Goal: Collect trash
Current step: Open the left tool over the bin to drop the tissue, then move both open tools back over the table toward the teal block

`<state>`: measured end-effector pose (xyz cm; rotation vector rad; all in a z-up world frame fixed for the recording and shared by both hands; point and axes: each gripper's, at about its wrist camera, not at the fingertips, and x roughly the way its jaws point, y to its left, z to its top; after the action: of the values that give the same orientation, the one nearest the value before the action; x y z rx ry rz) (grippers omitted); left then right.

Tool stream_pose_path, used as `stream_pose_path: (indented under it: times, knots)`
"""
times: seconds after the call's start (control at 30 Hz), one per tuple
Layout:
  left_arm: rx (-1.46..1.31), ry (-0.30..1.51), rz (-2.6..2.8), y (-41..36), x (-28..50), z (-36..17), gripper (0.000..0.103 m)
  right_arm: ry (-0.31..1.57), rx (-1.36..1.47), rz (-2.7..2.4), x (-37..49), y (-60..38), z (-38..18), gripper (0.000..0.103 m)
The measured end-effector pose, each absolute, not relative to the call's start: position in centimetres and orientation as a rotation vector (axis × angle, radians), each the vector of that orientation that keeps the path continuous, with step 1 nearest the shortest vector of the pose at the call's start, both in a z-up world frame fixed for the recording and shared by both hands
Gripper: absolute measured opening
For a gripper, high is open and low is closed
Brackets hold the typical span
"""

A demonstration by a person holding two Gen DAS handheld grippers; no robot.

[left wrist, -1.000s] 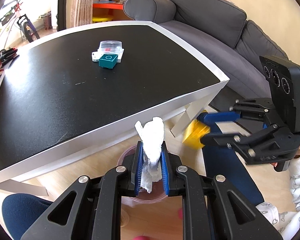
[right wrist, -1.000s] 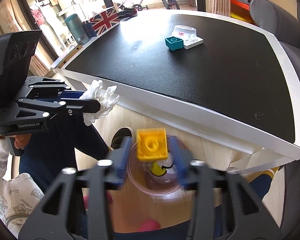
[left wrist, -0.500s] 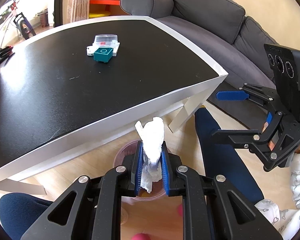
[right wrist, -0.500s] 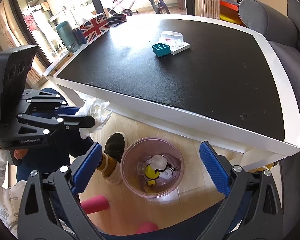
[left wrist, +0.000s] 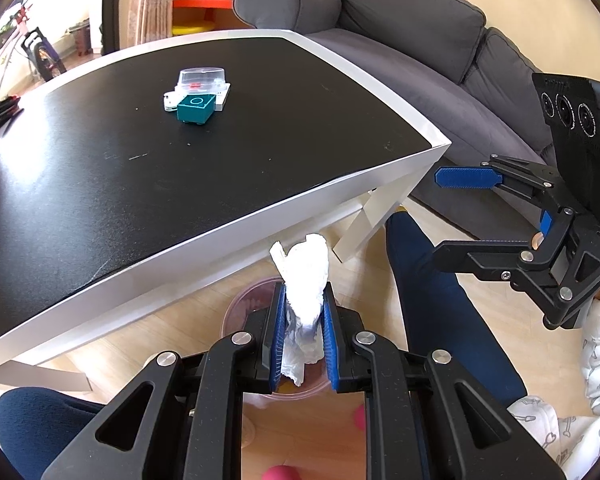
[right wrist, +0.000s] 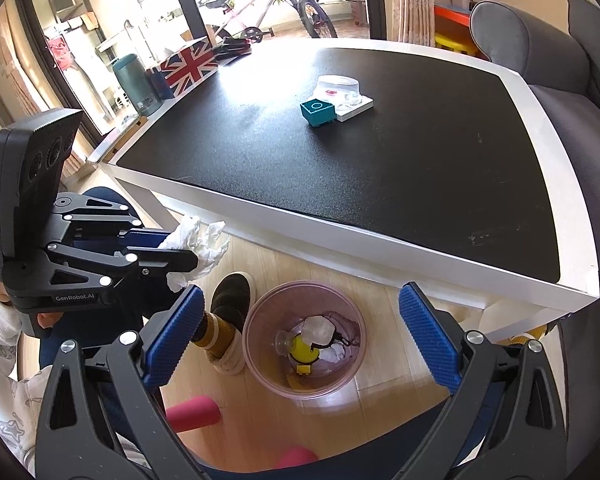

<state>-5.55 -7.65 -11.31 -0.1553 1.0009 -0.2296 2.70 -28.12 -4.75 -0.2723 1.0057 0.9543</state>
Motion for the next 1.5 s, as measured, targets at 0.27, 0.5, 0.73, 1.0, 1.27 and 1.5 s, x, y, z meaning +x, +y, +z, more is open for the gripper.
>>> stream_pose_path:
  times: [0.27,0.5,0.73,1.0,1.27,1.5]
  knots:
    - [-0.144,0.99,-0.24,-8.1,-5.4,-10.7,0.02,0.999,-0.251,0.951,3.1,-28.7,-4.3,0.096]
    - [-0.182,0.971,-0.22,-7.8,-5.3,-10.4,0.088,0.996,-0.241,0.943,3.4,-29.2,-4.2,0.096]
    - [-0.179,0.981,-0.166,-7.2,-5.3,-10.7,0.095,1.0,-0.242,0.942,3.3,-29.1,-4.4,0.096]
    - [-0.189,0.975,-0.161,-6.8,-5.5,-10.3,0.095,1.002,-0.242,0.942,3.3,-28.9,-4.5,0.097]
    - [-0.177,0.958,-0.144,-6.3,-5.4,-9.3,0.095,0.997,-0.241,0.939,3.4,-28.6,-4.1,0.097]
    - [-0.175,0.937,-0.122,-5.1,-4.8,-7.6,0.095,0.973,-0.23,0.934,4.3,-28.0,-2.3,0.097]
